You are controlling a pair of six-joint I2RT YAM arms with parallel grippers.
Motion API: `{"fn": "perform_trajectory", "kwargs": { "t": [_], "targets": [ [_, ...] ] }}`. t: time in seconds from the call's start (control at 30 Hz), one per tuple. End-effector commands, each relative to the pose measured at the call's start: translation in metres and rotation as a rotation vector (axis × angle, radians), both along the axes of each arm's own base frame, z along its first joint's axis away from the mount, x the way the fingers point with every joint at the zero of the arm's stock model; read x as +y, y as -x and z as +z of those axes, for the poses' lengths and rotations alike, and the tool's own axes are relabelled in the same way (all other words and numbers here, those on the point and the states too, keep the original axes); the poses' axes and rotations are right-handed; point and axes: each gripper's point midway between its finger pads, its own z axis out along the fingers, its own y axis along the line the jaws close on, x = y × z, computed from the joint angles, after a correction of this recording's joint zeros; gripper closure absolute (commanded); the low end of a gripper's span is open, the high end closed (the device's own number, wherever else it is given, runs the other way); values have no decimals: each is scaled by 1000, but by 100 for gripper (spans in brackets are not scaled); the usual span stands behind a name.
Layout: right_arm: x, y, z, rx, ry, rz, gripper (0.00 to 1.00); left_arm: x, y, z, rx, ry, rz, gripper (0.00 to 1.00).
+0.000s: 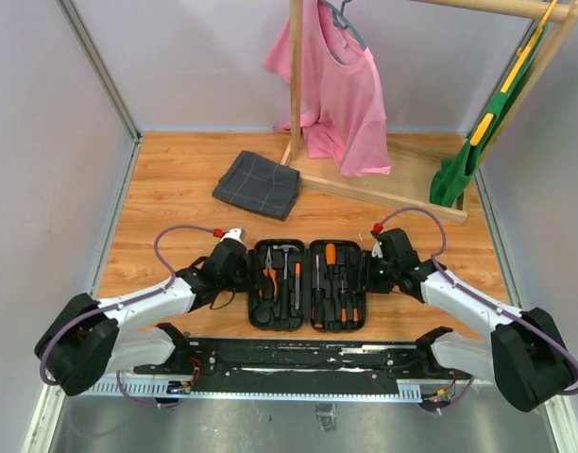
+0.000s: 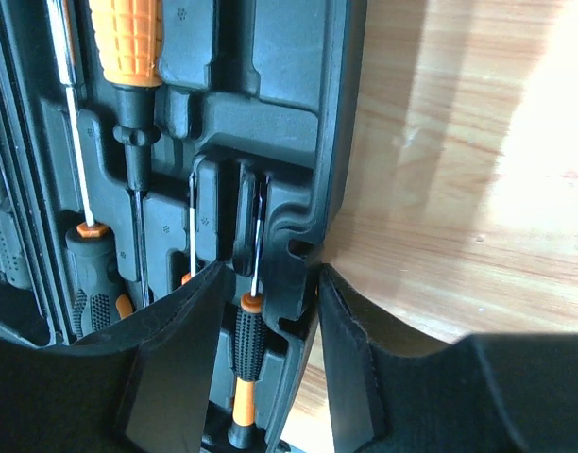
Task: Sort the tools into containers
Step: Move the storage box to the center of the board.
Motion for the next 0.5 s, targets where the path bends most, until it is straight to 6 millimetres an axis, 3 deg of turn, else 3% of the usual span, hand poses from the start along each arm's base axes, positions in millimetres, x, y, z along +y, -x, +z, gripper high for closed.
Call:
{"fn": "perform_trajectory", "kwargs": {
  "t": [0.0,0.47],
  "targets": [
    [-10,-12,0,-28,24,-45,56,-18,-1,-3,6,60,-61,41],
    [-25,-43,8,-53,20,-67,57,-48,-30,6,-22,77,-112,44]
  ]
}}
